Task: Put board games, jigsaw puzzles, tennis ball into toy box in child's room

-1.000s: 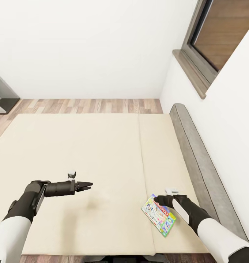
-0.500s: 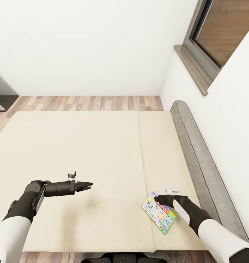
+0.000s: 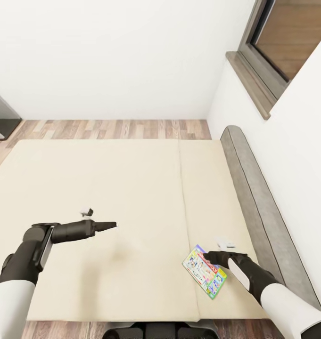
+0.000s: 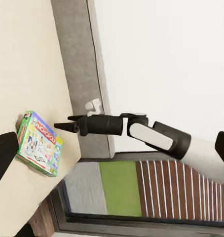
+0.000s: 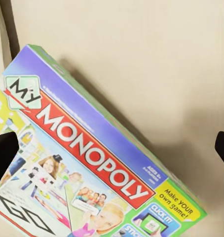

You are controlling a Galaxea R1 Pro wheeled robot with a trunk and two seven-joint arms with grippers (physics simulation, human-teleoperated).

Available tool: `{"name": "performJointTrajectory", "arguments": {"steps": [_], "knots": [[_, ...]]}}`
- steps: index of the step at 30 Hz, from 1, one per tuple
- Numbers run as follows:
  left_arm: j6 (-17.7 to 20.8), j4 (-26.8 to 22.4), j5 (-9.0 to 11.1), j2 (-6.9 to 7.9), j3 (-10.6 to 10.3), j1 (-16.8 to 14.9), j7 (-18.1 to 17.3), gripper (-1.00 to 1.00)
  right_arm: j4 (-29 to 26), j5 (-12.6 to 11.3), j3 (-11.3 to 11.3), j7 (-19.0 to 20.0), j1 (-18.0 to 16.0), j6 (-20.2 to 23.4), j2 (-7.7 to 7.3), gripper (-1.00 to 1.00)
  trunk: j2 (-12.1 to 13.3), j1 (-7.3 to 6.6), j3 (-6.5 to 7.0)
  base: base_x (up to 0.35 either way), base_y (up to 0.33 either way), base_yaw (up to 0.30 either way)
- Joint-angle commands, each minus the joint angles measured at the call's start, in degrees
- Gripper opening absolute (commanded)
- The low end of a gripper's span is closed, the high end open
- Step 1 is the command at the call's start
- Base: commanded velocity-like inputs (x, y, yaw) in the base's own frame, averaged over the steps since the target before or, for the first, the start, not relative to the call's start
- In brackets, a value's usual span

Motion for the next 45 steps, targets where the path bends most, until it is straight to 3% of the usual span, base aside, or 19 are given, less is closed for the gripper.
{"name": "performJointTrajectory", "arguments": {"steps": [1,4,11,45], "knots": [[1.0,-1.5,1.3,0.05,-0.5,0.6,-0.3,1.0,-0.1,-0.1,0.2,0.2,0.0,0.2,-0.21,1.0,-0.1,0.03,-0.17,0.0,0.0,0.0],[2.1,-7.6,7.1,0.48,-3.5,3.6,-0.3,1.0,-0.1,-0.1,0.3,2.0,0.0,0.2,-0.94,1.0,-0.1,0.03,-0.44,0.0,0.0,0.0],[2.5,-12.3,10.2,1.42,-5.7,5.5,-0.3,1.0,0.0,-0.2,0.3,5.5,-0.1,0.2,-1.49,1.0,-0.1,0.03,-1.08,0.0,0.0,0.0],[2.4,-13.2,10.2,1.64,-6.1,5.9,-0.3,1.0,-0.1,0.0,0.2,7.6,-0.2,0.2,-2.05,1.0,-0.1,0.03,-4.19,0.0,0.0,0.0]]}}
